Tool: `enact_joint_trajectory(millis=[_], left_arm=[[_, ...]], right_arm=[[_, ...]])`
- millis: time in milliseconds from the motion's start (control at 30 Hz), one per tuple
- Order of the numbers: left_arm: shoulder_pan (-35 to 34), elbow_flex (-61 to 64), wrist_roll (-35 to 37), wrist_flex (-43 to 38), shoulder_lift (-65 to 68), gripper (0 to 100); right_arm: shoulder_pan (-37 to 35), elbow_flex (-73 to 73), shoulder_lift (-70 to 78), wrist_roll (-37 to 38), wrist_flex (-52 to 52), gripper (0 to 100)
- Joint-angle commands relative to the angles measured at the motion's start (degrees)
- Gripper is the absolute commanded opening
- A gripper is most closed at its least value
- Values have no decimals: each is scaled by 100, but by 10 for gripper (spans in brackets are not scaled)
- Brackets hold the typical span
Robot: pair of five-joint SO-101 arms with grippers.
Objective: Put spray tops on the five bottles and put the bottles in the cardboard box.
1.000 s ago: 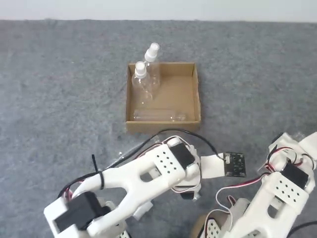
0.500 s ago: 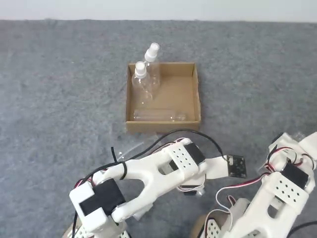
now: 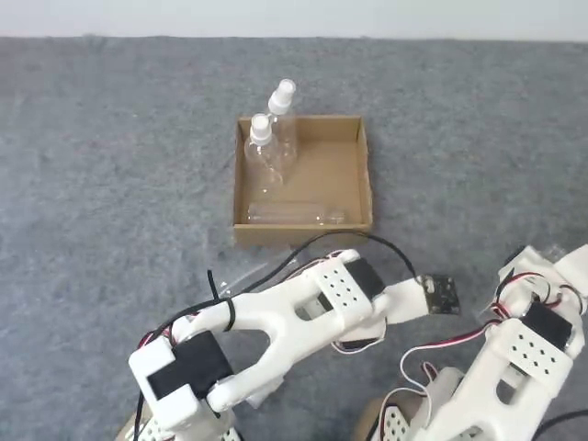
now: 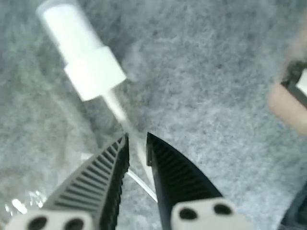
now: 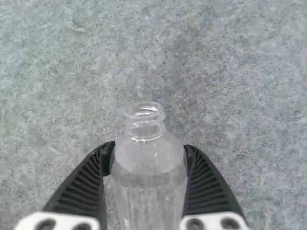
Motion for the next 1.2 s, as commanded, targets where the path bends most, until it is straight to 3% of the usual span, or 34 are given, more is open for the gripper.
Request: enact_joint_trajectory(millis=[0, 233, 467, 900, 1167], left_arm=[[-26, -453, 457, 308, -70, 57], [-26, -743, 1090, 211, -53, 231], [-53, -1332, 1248, 141, -18, 231], [-466, -1332, 1609, -536, 9, 231], [-484, -1991, 1609, -404, 1108, 196]], right_arm=[[84, -97, -215, 9, -163, 9], [84, -97, -215, 9, -163, 9], [84, -97, -215, 9, -163, 9], [84, -97, -215, 9, -163, 9], [84, -97, -215, 9, -163, 9]])
